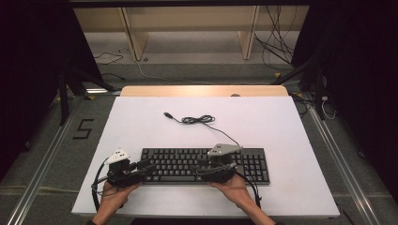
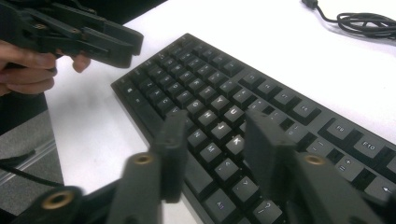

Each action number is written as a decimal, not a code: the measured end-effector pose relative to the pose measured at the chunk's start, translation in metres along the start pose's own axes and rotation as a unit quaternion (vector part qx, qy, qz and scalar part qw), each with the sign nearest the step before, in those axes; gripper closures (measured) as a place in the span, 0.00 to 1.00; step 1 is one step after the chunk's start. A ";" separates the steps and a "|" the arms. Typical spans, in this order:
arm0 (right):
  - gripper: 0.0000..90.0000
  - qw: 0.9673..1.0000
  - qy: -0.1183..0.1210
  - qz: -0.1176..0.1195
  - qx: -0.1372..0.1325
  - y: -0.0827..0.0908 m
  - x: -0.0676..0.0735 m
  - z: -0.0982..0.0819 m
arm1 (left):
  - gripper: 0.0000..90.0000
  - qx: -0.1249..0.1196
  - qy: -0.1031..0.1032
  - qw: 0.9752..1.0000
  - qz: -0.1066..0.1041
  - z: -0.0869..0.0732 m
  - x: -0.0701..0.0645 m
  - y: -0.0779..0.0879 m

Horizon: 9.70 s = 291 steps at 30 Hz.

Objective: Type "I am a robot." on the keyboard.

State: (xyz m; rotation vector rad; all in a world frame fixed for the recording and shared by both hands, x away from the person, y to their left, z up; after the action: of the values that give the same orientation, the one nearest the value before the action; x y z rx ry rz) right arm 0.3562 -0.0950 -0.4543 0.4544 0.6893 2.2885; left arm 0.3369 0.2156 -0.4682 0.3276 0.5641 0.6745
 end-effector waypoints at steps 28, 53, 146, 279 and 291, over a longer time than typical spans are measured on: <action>1.00 0.998 0.029 -0.015 0.057 -0.038 0.013 -0.002 | 0.34 -0.021 -0.015 0.999 -0.019 -0.004 -0.017 0.003; 1.00 0.996 0.045 -0.031 0.075 -0.048 0.015 -0.007 | 0.32 -0.027 -0.021 0.999 -0.021 -0.005 -0.020 0.004; 1.00 0.995 0.071 -0.016 0.069 -0.049 0.038 -0.013 | 0.31 -0.060 -0.019 0.998 -0.005 -0.004 -0.014 0.010; 0.39 1.000 -0.008 0.023 -0.016 0.000 0.016 -0.001 | 0.47 -0.018 0.004 1.000 0.002 0.002 -0.003 0.002; 0.70 1.000 -0.003 0.023 -0.002 -0.009 0.016 -0.001 | 0.33 -0.043 0.001 0.999 -0.004 0.001 -0.008 0.008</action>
State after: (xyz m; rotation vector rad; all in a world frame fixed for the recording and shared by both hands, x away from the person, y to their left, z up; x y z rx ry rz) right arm 0.3488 -0.0787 -0.4584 0.4807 0.6778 2.3306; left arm 0.3283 0.2157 -0.4611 0.2441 0.5360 0.6897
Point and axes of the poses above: each handheld gripper's, and its own axes: y roughly backward along the jaws, z roughly out of its top, x roughly to its left, the point moved 1 cm from there along -y, roughly forward along the jaws, and after that the axes turned 10 degrees about -z, right-handed, at the moved point
